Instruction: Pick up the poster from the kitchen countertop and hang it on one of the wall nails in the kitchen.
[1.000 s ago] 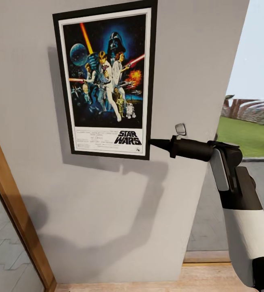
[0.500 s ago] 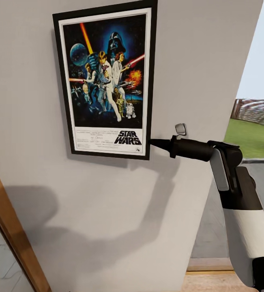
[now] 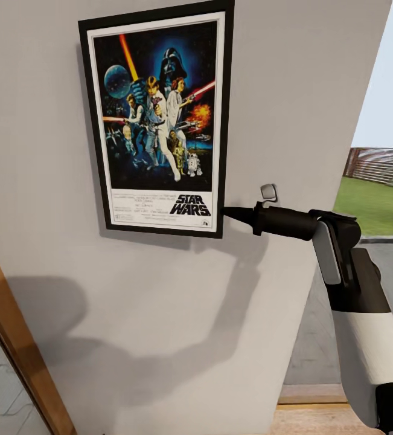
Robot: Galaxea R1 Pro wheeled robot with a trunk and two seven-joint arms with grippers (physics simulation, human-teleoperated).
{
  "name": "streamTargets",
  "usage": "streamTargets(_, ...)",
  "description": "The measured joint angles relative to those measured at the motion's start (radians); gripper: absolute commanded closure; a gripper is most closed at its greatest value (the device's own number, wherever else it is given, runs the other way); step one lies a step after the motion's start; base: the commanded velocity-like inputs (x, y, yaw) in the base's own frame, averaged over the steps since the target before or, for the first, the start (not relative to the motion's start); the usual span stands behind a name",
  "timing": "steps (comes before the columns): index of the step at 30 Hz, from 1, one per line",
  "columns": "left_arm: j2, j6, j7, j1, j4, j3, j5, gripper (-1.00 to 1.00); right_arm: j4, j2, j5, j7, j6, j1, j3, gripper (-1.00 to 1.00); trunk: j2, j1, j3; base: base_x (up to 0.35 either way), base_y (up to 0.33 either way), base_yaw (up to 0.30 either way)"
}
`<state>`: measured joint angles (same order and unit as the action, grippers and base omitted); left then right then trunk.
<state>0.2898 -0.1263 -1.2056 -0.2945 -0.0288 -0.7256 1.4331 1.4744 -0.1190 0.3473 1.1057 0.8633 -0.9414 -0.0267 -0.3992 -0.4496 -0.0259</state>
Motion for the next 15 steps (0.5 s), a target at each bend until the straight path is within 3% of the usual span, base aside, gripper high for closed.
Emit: streamTargets(15,0.000,0.000,0.000,0.000,0.000,-0.001,0.000,-1.00,-0.002,0.000,0.000,0.000,-0.026,0.007,0.000,1.00,0.000,0.000,0.000,0.000,0.000,0.000)
